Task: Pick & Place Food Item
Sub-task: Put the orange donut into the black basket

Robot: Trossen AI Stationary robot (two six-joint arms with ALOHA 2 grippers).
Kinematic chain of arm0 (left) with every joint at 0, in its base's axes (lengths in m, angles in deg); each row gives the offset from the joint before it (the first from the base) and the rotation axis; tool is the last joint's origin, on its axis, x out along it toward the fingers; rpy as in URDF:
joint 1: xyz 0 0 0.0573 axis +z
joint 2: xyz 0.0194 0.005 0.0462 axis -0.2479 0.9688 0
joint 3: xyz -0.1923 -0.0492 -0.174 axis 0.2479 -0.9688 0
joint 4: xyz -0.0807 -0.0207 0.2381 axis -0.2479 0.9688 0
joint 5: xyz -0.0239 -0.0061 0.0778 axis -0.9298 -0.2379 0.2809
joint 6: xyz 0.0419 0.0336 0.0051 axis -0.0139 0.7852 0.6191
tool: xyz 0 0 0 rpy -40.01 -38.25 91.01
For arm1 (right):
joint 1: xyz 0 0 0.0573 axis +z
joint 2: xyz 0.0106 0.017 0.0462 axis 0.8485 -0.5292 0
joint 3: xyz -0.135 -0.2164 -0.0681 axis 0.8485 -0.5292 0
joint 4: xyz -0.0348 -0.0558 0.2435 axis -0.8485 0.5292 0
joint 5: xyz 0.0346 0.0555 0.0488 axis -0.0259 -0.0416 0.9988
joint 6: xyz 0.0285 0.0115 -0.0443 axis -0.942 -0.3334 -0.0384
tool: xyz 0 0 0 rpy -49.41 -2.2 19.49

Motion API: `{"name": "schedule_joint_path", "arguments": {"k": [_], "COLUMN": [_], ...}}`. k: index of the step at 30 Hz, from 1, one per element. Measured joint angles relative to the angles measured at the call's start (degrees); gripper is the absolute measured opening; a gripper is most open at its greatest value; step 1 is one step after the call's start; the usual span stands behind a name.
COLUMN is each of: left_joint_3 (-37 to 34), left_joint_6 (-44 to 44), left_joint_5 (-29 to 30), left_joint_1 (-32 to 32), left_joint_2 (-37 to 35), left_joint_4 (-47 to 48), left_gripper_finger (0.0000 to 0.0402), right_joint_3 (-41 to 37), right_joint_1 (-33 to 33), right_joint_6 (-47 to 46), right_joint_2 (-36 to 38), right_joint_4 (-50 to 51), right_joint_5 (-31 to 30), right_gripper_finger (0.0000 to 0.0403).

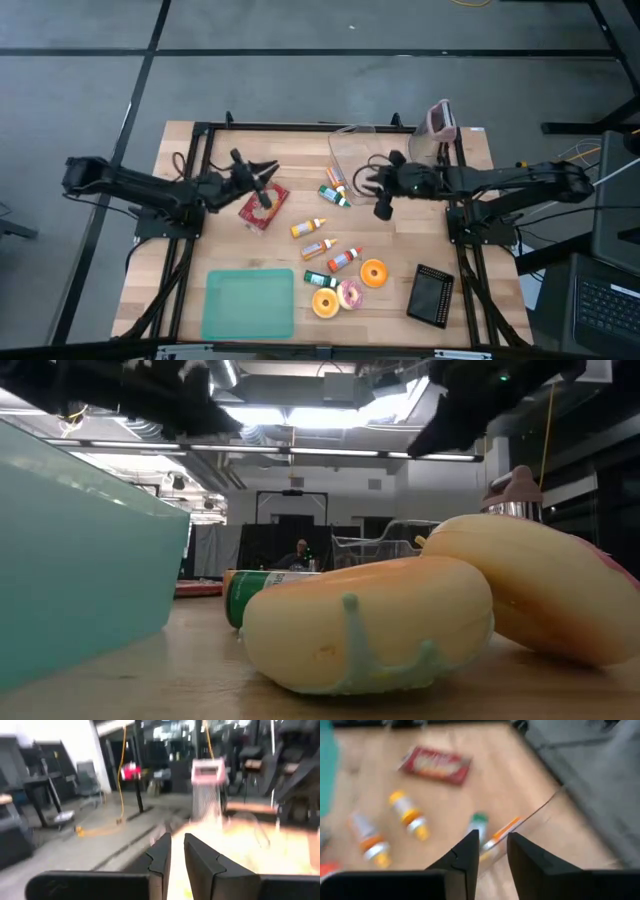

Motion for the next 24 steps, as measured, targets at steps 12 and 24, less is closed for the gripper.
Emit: {"name": "schedule_joint_path", "arguments": {"k": [12,24], "left_joint_3": [-0.4,-0.4], "left_joint_6": [0.4,-1.7], "left_joint_5": [11.4,19.5], "left_joint_1": [-13.7,-19.6], "left_joint_2": [10.1,14.5], "left_joint_4": [-9.6,-9.9], "left_gripper_finger": [0.0051,0.0047], "right_joint_3": [0.0,0.0], "right_joint_1": [17.2,26.2], "right_joint_6": [-18.5,-31.0], "right_joint_2": [-5.1,-18.2], "right_joint_4": [12.4,15.6], "right_joint_5": [-0.5,1.9], "right_gripper_finger": [0.0111,0.0111]}}
